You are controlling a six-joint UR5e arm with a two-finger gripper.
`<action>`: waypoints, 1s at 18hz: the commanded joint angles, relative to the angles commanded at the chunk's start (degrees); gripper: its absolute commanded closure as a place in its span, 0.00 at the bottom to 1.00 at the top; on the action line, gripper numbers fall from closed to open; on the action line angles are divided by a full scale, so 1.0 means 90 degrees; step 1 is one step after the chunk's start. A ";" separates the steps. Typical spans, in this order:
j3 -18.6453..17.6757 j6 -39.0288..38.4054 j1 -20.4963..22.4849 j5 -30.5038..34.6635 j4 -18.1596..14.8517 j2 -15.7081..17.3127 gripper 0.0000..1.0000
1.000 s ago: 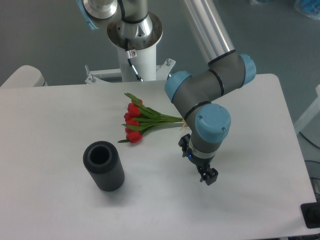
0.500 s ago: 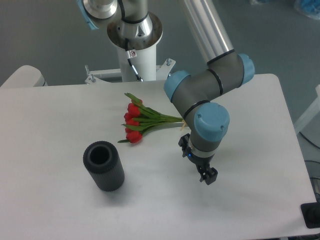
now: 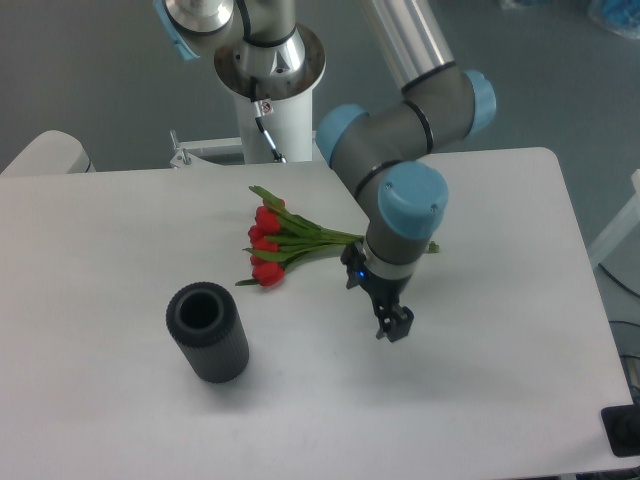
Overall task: Pick up the flowers from the table
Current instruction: 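Move the open gripper over the tulip stems and lower it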
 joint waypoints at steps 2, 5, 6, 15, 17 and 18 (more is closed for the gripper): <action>-0.0293 0.0156 -0.0049 0.0000 -0.0010 0.0205 0.00; -0.0762 0.0274 -0.0078 0.0029 -0.0049 0.0547 0.00; -0.0869 0.0467 -0.0088 0.0049 -0.0049 0.0587 0.00; -0.1241 0.1630 0.0175 0.0567 -0.0039 0.0626 0.00; -0.1280 0.1923 0.0263 0.0567 -0.0039 0.0626 0.00; -0.1358 0.2060 0.0293 0.0547 -0.0029 0.0616 0.00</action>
